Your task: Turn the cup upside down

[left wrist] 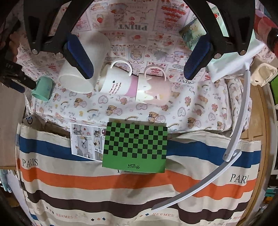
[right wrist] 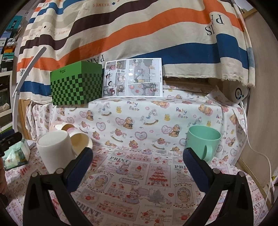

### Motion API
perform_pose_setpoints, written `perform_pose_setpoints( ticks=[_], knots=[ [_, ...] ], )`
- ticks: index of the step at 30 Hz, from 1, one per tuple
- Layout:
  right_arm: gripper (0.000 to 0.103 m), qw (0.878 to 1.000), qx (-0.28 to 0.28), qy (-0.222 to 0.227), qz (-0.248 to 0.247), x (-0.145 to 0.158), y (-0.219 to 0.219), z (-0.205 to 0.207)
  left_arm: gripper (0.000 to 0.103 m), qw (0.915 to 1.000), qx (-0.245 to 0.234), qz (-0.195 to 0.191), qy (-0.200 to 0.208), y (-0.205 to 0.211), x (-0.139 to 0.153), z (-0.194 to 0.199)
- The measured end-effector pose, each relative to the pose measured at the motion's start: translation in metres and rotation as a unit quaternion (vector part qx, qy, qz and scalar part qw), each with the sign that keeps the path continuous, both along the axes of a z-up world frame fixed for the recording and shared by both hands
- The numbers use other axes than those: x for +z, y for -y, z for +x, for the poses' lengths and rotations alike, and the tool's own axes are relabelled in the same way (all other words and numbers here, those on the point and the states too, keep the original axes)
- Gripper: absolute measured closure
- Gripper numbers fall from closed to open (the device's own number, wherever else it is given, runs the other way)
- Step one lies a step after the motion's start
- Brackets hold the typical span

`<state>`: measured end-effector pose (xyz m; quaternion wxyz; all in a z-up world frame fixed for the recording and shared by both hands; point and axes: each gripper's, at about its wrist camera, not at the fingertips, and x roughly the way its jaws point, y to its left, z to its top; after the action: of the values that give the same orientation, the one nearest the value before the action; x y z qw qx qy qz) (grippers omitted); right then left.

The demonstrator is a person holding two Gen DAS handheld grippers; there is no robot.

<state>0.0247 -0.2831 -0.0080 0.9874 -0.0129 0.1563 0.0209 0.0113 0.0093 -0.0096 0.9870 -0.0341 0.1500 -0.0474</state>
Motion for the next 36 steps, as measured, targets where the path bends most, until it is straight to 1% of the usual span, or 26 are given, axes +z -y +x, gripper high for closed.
perform_pose_setpoints(
  ticks=[5,13,20,36],
  knots=[
    [0.0,1.0,-0.001,0.001,-0.003,0.0,-0.001,0.0,0.0,1.0,0.002,0.008,0.005,0.002,0.001,-0.002],
    [0.0,1.0,0.002,0.002,-0.005,0.0,-0.001,0.0,0.0,0.9991,0.012,0.041,0.003,0.013,0.001,-0.002],
    [0.0,1.0,0.003,0.0,-0.005,-0.001,-0.001,0.001,0.0,0.9992,0.0,0.039,-0.005,0.013,0.001,0.002],
    [0.0,1.0,-0.001,0.001,-0.004,-0.001,0.0,0.001,0.0,0.999,0.013,0.042,-0.006,0.012,0.001,0.002]
  ],
)
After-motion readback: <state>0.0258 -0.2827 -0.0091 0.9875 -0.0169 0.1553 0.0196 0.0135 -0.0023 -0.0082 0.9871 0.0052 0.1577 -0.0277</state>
